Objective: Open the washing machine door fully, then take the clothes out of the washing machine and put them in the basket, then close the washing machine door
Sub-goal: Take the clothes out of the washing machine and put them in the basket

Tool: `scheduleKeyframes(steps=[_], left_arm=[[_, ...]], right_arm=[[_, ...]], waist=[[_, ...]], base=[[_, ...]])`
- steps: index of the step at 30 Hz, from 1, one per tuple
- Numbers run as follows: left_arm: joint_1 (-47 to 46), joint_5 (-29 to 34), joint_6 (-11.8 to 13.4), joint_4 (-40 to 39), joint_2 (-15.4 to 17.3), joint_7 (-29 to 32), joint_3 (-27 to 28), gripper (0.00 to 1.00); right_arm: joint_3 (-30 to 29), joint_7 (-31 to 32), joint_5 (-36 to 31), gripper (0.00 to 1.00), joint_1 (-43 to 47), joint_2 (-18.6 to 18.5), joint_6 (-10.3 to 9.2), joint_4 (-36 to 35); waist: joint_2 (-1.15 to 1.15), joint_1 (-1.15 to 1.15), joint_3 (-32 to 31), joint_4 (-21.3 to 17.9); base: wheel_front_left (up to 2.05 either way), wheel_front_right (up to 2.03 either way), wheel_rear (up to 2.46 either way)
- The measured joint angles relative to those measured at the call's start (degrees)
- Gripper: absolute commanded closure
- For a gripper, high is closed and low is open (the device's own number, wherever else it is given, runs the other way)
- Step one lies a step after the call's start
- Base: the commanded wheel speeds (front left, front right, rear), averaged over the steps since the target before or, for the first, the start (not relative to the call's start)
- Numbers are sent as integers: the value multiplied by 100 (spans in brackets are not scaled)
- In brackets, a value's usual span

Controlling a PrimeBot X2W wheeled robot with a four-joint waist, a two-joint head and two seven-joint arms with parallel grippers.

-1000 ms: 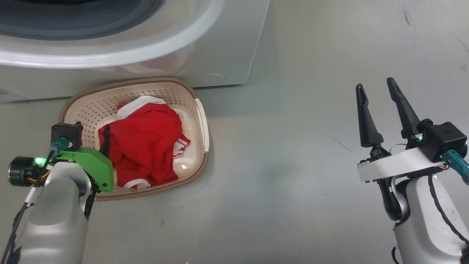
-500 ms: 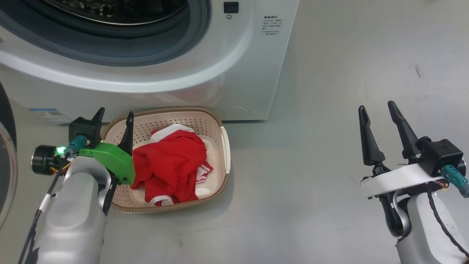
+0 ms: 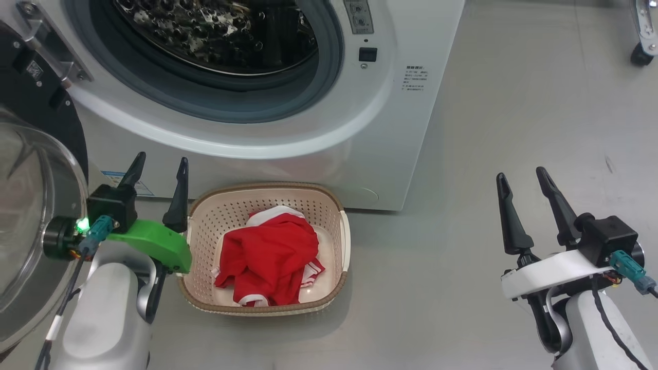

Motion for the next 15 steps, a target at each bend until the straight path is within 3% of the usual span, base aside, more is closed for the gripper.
scheduleKeyframes(steps=[15], left_arm=[[1386,-103,79,-1131,0,0,367,0]], right_arm=[[119,0,99,0,391,59,0,-64]], waist=[[0,0,-609,85]], base=[[0,0,0]])
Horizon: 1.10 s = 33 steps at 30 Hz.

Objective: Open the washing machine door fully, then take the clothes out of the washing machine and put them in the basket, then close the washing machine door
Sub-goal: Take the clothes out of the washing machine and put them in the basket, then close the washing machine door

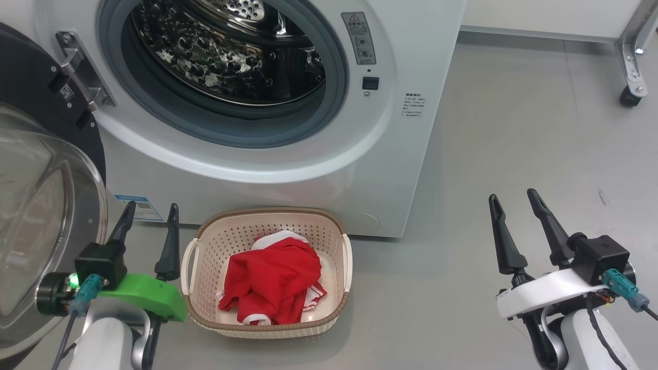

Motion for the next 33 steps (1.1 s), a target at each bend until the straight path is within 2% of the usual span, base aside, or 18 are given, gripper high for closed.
scheduleKeyframes(steps=[16,33], left_arm=[[538,10,0,-753,-12,0,36,0],[797,62,0,-1045,-24,0,70,0]], right_arm=[[-116,0,-9,0,200,8,0,-159],[-268,0,-120,0,226,33,0,-242]], waist=[[0,0,-8,-104],[0,0,30,-175]], base=[[0,0,0],[0,0,0]])
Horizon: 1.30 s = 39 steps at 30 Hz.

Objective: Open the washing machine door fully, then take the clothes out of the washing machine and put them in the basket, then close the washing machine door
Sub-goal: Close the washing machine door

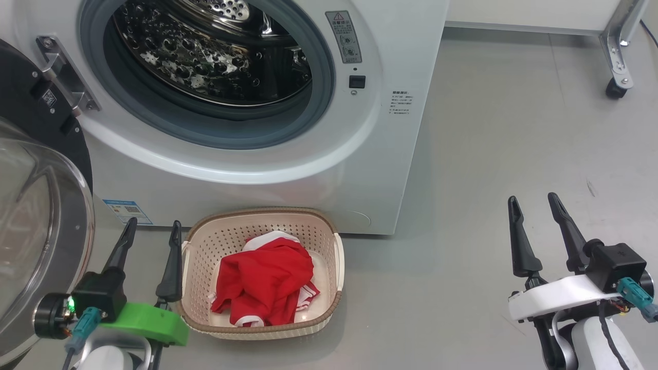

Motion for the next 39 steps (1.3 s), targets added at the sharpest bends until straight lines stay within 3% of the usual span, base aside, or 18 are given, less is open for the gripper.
scheduleKeyframes(steps=[39], left_arm=[[142,41,25,-189,-85,0,13,0]], right_arm=[[-47,0,-8,0,1,67,0,-34]], waist=[[0,0,77,-17]], base=[[-2,2,0]])
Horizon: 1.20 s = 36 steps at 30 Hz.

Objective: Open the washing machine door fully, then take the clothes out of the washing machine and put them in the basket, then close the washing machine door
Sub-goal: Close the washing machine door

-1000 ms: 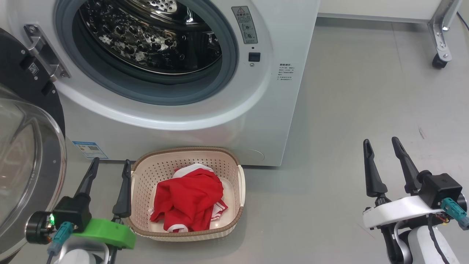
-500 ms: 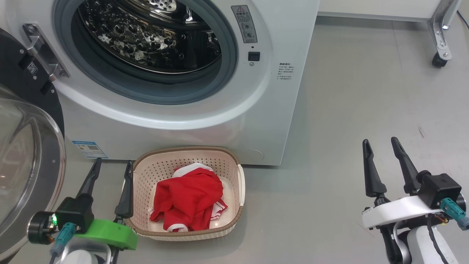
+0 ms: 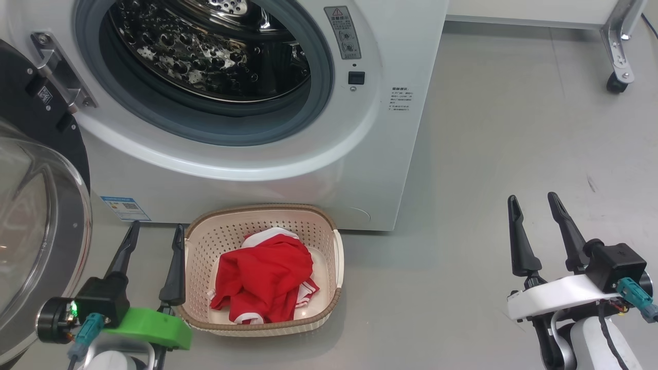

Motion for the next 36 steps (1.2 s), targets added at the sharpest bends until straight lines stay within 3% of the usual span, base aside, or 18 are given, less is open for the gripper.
scheduleKeyframes(steps=[16,36], left_arm=[[3,1,0,-53,-3,0,-9,0],[-7,118,53,-107,0,0,-23,0]], right_arm=[[7,0,1,0,-4,9,0,-18],[-2,0,1,0,-12,22,0,10]], waist=[[0,0,132,10],[0,0,178,37]], base=[[-58,58,0],[-119,119,0]])
